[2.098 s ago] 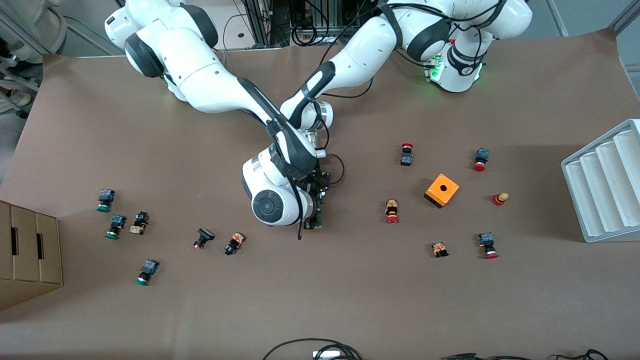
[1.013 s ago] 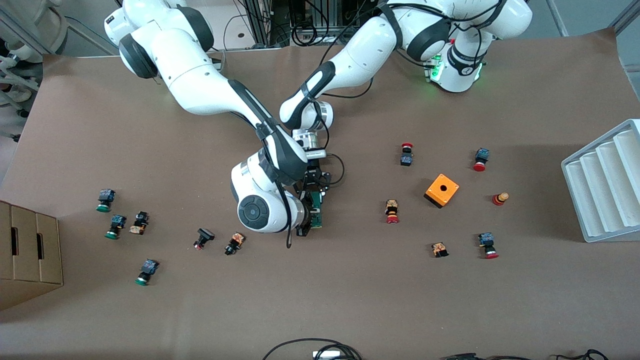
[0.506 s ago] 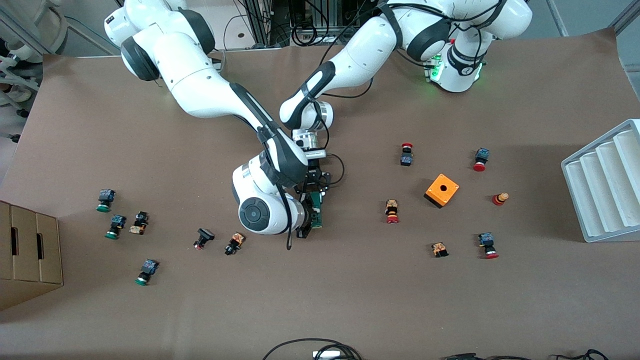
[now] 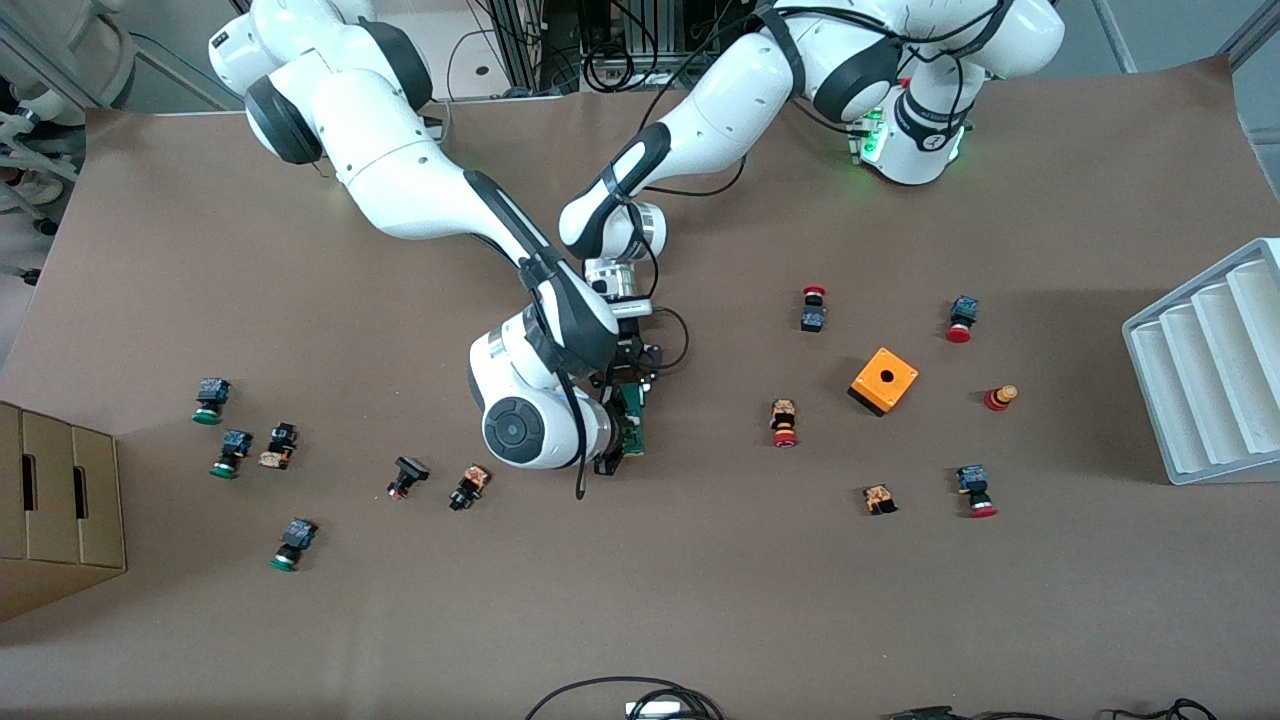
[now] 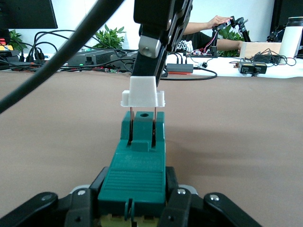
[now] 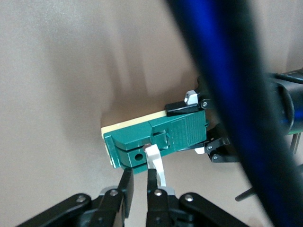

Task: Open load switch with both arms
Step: 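Press the white tab flat onto the switch body with the right gripper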

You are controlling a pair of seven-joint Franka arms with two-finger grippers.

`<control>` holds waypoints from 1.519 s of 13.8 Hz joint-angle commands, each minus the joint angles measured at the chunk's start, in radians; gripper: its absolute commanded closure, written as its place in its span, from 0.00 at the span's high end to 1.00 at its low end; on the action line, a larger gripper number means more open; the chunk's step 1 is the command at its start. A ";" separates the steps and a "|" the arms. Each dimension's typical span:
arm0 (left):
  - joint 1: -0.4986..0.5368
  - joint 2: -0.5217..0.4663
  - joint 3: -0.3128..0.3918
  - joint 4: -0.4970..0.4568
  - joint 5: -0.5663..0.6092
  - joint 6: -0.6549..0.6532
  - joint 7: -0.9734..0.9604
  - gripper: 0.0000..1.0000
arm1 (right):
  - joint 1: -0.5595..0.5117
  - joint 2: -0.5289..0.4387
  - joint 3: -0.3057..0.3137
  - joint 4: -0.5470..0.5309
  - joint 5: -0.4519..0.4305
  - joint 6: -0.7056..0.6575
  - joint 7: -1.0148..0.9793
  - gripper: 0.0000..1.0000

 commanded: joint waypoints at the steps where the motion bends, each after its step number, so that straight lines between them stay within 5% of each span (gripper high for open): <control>1: 0.001 0.017 -0.008 0.026 0.010 -0.002 0.012 0.43 | 0.005 -0.028 0.008 -0.048 0.002 -0.002 0.011 0.19; 5: 0.001 0.017 -0.008 0.026 0.010 -0.002 0.012 0.43 | -0.001 -0.059 0.063 -0.105 -0.059 0.001 0.012 0.19; 21: 0.001 0.018 -0.008 0.026 0.010 -0.002 0.013 0.43 | 0.026 -0.063 0.066 -0.170 -0.090 0.051 0.011 0.20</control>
